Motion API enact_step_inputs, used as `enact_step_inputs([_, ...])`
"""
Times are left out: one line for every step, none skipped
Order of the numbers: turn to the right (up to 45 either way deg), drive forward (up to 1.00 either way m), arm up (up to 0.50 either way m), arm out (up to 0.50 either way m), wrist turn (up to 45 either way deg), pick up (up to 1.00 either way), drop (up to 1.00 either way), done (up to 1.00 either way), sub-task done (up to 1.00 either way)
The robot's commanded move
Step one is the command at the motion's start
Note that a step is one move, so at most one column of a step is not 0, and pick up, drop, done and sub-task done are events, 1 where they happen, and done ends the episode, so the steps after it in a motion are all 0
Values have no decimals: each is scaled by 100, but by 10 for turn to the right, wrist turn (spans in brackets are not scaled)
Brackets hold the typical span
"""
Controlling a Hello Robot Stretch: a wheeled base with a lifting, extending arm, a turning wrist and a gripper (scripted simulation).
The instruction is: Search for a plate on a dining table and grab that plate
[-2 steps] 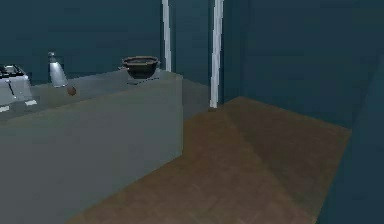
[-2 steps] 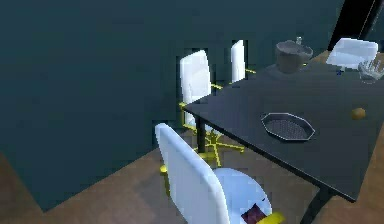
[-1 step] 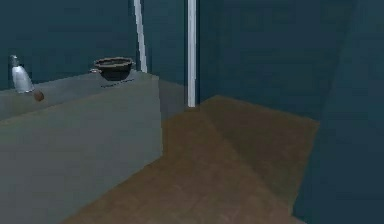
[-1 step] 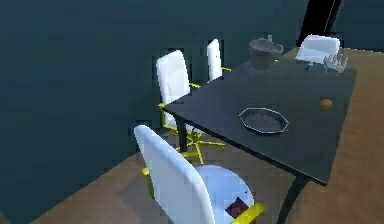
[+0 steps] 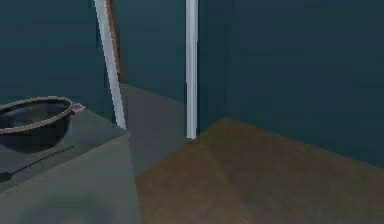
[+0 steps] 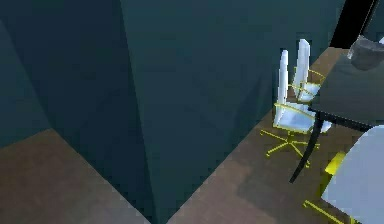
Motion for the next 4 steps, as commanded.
enact_step_inputs([30,0,0,0,0,0,0,0,0])
enact_step_inputs([240,0,0,0,0,0,0,0,0])
enact_step_inputs([0,75,0,0,0,0,0,0,0])
enact_step_inputs([-450,0,0,0,0,0,0,0,0])
